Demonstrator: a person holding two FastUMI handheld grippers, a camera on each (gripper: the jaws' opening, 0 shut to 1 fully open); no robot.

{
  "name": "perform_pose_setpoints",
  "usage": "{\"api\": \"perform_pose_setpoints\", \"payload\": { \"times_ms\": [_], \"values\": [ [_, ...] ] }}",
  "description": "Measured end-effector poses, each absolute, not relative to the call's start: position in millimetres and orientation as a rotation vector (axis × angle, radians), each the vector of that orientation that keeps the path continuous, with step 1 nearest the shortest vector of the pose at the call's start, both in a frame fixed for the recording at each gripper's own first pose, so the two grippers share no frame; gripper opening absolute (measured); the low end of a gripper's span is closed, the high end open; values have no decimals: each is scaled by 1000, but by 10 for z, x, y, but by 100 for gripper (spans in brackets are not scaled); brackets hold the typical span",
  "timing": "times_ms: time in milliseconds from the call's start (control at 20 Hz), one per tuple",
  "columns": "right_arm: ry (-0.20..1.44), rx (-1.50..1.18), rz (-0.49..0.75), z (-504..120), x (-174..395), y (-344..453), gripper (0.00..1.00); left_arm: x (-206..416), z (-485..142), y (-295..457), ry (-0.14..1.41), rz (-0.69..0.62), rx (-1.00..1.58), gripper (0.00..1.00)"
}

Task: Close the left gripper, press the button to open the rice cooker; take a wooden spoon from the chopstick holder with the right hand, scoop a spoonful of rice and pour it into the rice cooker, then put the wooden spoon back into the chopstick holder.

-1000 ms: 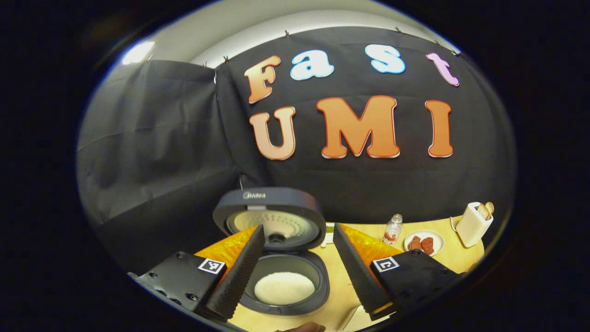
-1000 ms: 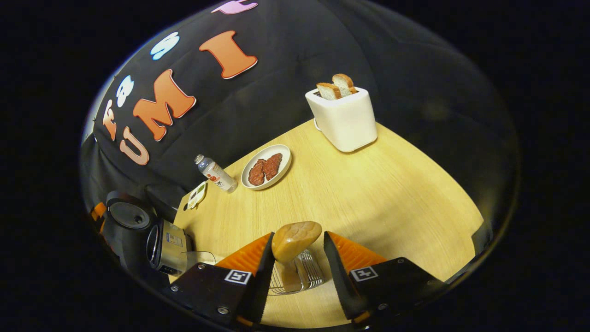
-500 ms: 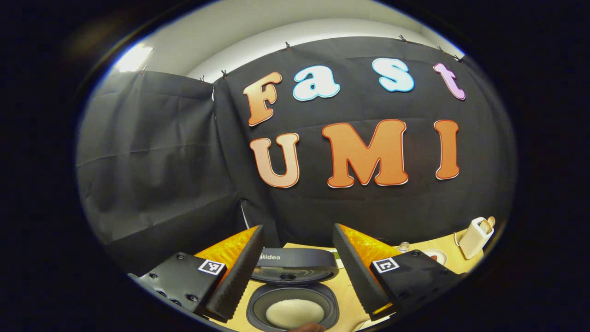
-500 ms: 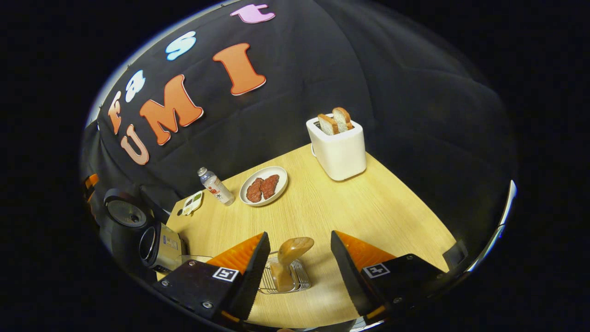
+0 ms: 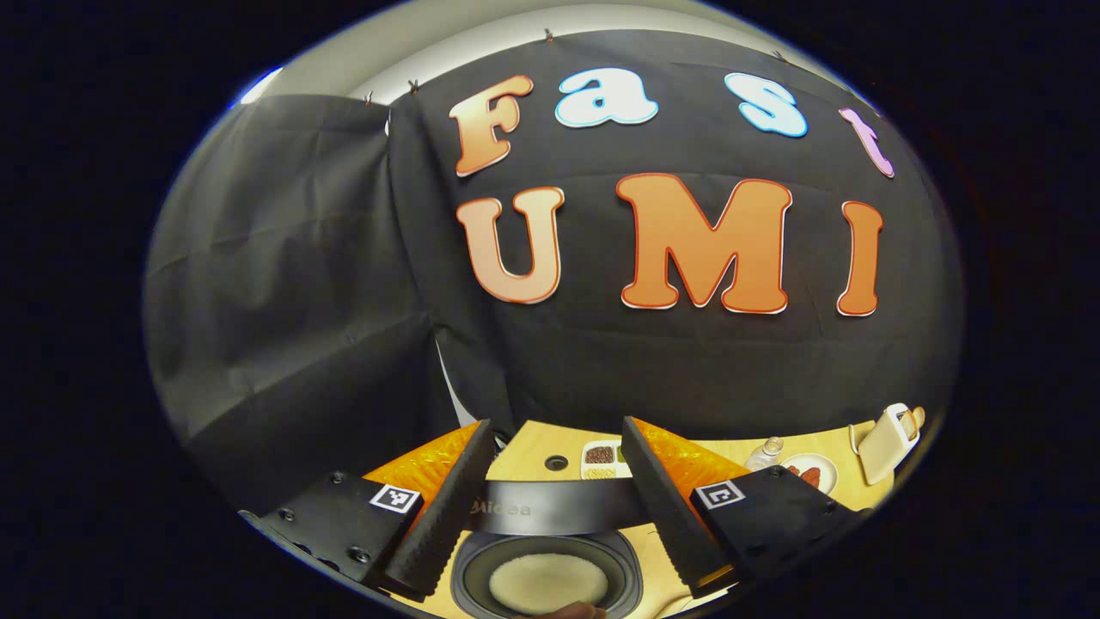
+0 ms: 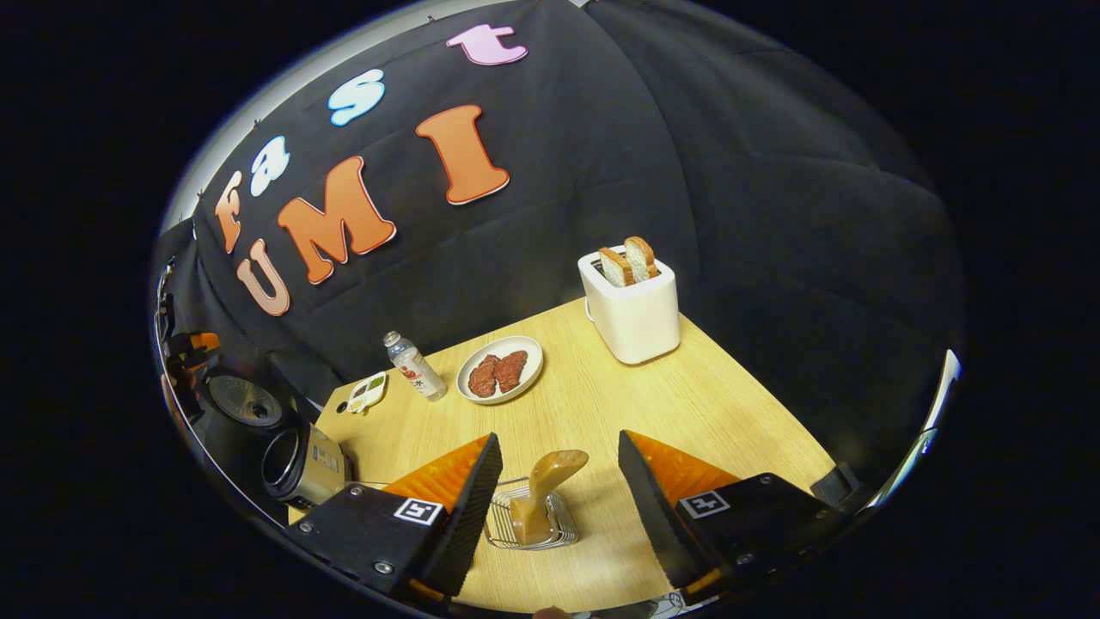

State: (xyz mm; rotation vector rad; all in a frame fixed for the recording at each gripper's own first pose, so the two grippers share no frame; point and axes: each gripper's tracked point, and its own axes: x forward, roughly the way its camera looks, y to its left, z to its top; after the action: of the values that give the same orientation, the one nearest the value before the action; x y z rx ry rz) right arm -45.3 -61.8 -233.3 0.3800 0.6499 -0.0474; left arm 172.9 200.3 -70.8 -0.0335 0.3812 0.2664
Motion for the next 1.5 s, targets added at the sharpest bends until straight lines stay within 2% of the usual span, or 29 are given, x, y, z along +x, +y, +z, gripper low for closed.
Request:
{"api": "perform_pose_setpoints", "payload": {
  "times_ms": [200,250,600,1150,1500],
  "values": [
    [650,370,-37,-2344,-458,-579,84,1644,-803,2090,408,303,13,96],
    [649,371,-35,-2344,-443,-556,84,1595,-839,2073,417,303,8,100],
    [649,355,-3,-2386,-329,-436,84,1150,-1074,1931,522,299,-30,98],
    [655,358,29,-2432,-221,-322,84,583,-1755,1693,693,287,-78,99],
    [638,351,55,-2388,-137,-246,84,330,-2313,1616,873,295,-135,100]
  ]
}}
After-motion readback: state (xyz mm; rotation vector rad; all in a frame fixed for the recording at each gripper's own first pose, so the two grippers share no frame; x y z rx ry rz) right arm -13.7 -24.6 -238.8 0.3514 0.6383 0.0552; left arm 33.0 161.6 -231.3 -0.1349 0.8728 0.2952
